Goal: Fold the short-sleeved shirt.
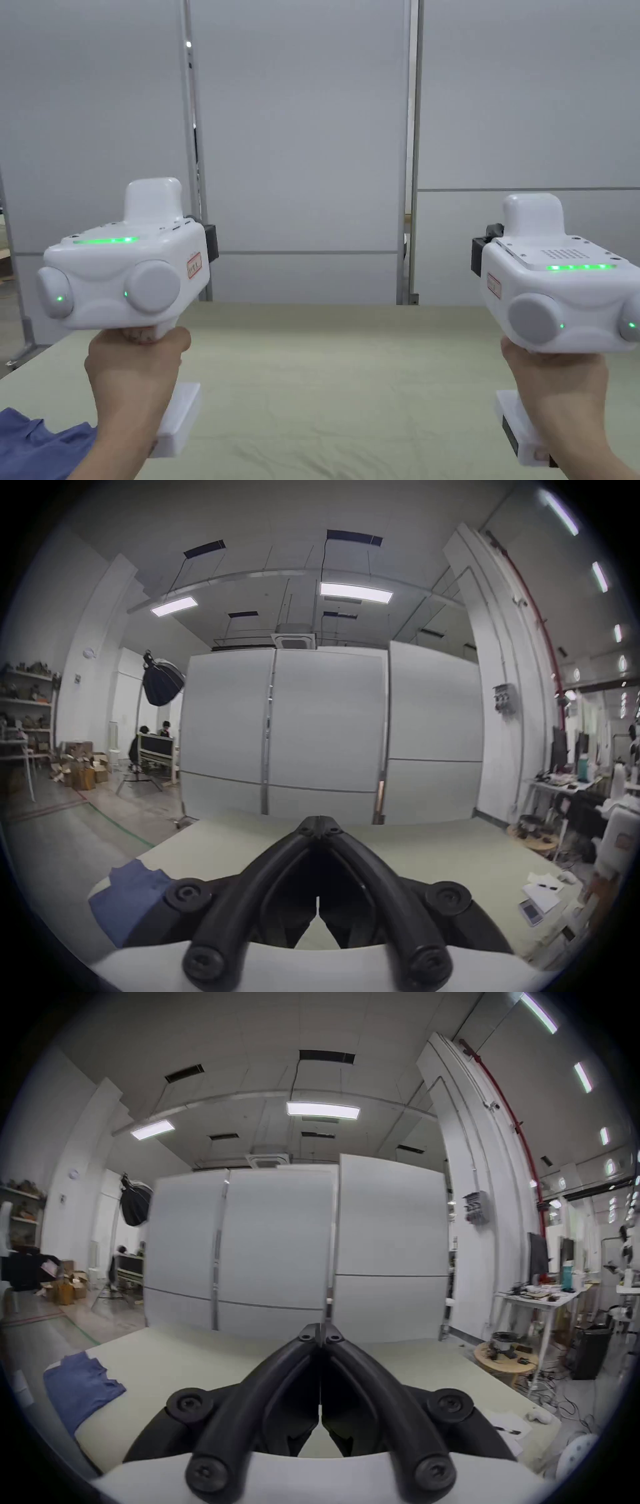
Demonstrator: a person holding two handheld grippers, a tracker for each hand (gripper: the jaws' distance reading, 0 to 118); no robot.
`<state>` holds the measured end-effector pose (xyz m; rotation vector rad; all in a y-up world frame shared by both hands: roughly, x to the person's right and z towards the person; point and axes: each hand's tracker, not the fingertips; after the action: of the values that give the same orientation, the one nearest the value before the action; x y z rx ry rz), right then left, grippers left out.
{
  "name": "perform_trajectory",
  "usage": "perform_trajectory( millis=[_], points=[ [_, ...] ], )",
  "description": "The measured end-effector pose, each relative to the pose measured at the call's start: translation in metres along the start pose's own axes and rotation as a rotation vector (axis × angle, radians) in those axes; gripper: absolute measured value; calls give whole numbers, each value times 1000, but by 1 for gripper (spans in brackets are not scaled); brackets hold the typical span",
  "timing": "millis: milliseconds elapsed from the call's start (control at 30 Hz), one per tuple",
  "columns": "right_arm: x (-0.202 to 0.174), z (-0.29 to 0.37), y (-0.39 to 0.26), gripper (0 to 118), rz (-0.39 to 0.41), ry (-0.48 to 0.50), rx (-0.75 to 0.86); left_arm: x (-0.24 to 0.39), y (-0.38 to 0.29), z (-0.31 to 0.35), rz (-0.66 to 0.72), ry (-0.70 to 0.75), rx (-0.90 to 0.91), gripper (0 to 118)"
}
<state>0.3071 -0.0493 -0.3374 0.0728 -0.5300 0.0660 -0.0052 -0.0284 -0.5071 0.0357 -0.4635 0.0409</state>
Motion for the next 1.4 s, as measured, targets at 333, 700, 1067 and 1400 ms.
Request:
perform_trajectory(
  millis=[333, 700, 1067, 1400],
  points=[
    [-23, -29, -30, 2, -76, 216, -90, -23, -12, -12, 7, -22, -70, 0],
    [-183, -36, -39, 2, -2, 607, -78, -160, -26, 66, 37, 271, -77, 0],
    [-352, -40, -65, 2, -84, 1004, -152, -305, -58, 196, 133, 656, -166, 0],
    [-420, -80, -126, 2, -99, 1086, -268, -375, -126, 170, 248, 678, -369, 0]
  ],
)
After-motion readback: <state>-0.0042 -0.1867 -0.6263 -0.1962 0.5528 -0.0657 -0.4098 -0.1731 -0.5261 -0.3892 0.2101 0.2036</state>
